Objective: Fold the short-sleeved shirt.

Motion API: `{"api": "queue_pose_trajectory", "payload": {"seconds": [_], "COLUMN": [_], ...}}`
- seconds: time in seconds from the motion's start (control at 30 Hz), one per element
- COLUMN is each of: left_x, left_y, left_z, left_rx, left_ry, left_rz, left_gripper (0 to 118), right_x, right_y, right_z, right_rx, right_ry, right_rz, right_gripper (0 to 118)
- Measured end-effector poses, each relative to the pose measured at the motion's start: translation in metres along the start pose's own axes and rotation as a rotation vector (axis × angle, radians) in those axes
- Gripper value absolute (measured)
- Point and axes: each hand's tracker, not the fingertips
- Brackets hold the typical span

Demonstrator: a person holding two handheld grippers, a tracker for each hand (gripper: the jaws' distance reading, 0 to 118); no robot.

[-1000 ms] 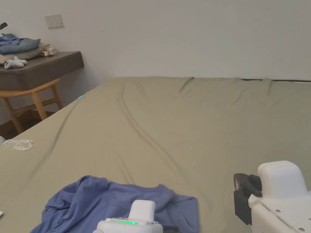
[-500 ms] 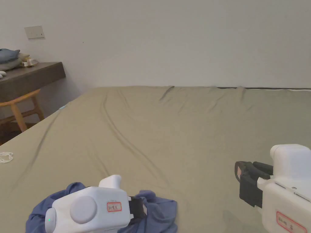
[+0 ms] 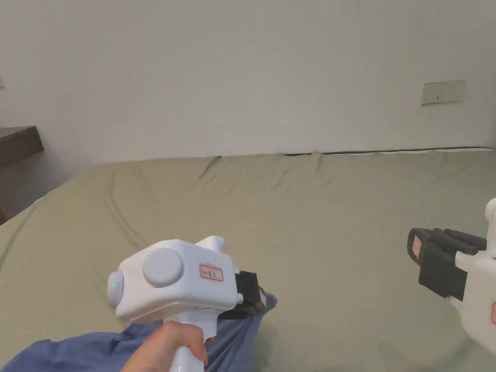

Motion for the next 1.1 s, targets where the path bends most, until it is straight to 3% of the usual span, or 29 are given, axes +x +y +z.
{"api": "queue_pose_trajectory", "payload": {"seconds": [0.13,0.23,0.3,0.37,0.43,0.5,0.53,0.57,0.6,0.63,0.73,0.87,0.97,1.1], "left_x": [0.118,0.201,0.240,0.262,0.260,0.244,0.233,0.224,0.219,0.215,0.211,0.212,0.199,0.160], "left_y": [0.006,-0.013,-0.037,-0.073,-0.108,-0.129,-0.133,-0.134,-0.132,-0.129,-0.119,-0.095,-0.095,-0.108], "left_z": [-0.033,-0.064,-0.089,-0.118,-0.147,-0.177,-0.190,-0.195,-0.194,-0.191,-0.152,-0.103,-0.043,0.049], "left_rx": [-0.028,-0.093,-0.137,-0.184,-0.234,-0.389,-0.418,-0.444,-0.451,-0.448,-0.283,-0.158,0.034,0.252], "left_ry": [-0.119,-0.282,-0.366,-0.386,-0.336,-0.313,-0.325,-0.330,-0.317,-0.315,-0.365,-0.222,-0.139,-0.006], "left_rz": [-0.285,-0.377,-0.410,-0.473,-0.381,-0.177,-0.107,-0.027,0.009,0.034,-0.037,-0.281,-0.327,-0.342], "left_gripper": [1,1,1,1,1,2,7,28,91,118,118,118,118,118], "right_x": [0.044,0.076,0.094,0.111,0.124,0.134,0.137,0.140,0.142,0.144,0.142,0.127,0.105,0.075], "right_y": [0.021,0.036,0.043,0.042,0.037,0.032,0.029,0.026,0.024,0.024,0.020,0.017,0.011,0.008], "right_z": [0.056,0.090,0.109,0.126,0.133,0.138,0.140,0.140,0.139,0.137,0.131,0.118,0.112,0.104], "right_rx": [0.063,0.089,0.074,0.068,0.045,0.027,0.025,0.021,0.019,0.012,0.015,0.002,0.016,0.015], "right_ry": [-0.146,-0.296,-0.350,-0.416,-0.463,-0.453,-0.446,-0.434,-0.427,-0.424,-0.395,-0.351,-0.320,-0.184], "right_rz": [-0.018,-0.033,0.007,0.015,-0.009,-0.012,-0.015,-0.014,-0.017,-0.023,-0.037,-0.024,0.010,-0.031], "right_gripper": [4,4,4,4,4,4,4,4,4,4,4,4,4,4]}}
